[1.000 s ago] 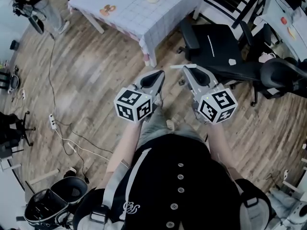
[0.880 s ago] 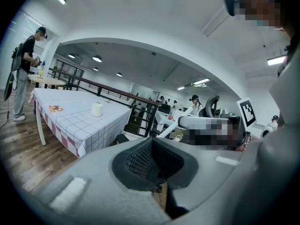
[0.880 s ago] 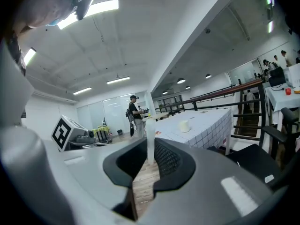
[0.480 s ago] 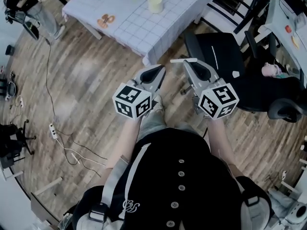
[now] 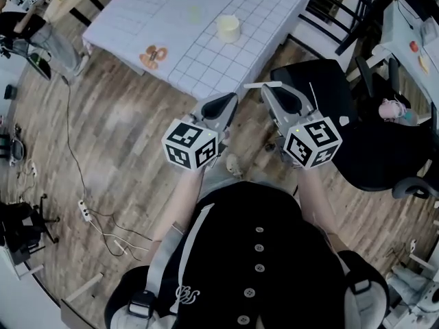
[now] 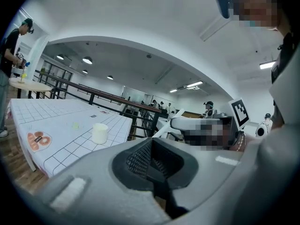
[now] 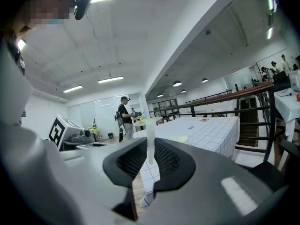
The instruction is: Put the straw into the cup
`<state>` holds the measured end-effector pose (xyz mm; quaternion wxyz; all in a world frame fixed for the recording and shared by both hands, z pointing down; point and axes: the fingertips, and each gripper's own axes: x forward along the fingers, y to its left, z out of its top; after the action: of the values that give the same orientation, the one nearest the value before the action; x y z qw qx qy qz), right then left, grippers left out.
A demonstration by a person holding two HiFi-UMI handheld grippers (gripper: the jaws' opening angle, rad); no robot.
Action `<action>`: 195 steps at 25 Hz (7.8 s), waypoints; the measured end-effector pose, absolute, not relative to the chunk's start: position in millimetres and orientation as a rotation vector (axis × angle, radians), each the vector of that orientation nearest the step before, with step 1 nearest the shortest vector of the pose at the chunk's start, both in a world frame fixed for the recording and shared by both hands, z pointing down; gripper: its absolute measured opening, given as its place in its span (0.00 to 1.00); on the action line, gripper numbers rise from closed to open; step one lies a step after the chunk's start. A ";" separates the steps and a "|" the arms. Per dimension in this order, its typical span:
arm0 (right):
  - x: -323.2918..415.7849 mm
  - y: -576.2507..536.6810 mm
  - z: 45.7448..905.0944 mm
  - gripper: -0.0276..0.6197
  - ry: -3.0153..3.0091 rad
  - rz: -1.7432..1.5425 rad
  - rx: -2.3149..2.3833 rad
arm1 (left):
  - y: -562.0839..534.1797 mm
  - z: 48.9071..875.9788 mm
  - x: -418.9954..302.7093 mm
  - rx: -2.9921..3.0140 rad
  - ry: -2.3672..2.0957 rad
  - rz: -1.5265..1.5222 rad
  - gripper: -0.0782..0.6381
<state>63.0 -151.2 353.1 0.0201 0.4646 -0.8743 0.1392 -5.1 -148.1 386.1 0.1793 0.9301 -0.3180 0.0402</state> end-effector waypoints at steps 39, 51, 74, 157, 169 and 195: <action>58.4 -373.7 397.5 0.11 -2.689 0.556 1.138 | -356.7 419.2 -13.3 2.426 -1.091 0.075 0.11; 63.6 -447.0 427.6 0.12 -2.685 0.631 1.130 | -404.9 446.9 -9.7 2.317 -1.147 0.095 0.11; 44.0 -466.1 478.4 0.12 -2.656 0.704 1.073 | -425.0 486.3 -6.9 2.251 -1.124 0.080 0.11; -2.3 -209.4 346.2 0.04 -2.851 0.468 1.168 | -202.1 344.1 -33.2 2.626 -0.869 -0.167 0.11; 0.8 -182.8 366.8 0.04 -2.773 0.444 1.152 | -175.1 368.7 -12.8 2.587 -0.742 -0.088 0.11; -1.1 -194.1 383.7 0.04 -2.717 0.451 1.092 | -200.8 379.8 -25.7 2.571 -0.844 -0.040 0.11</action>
<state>-1.1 -194.1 383.7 0.0890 0.3672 -0.9134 0.1516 -25.7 -200.8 379.8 0.2162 0.9276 -0.3044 -0.0144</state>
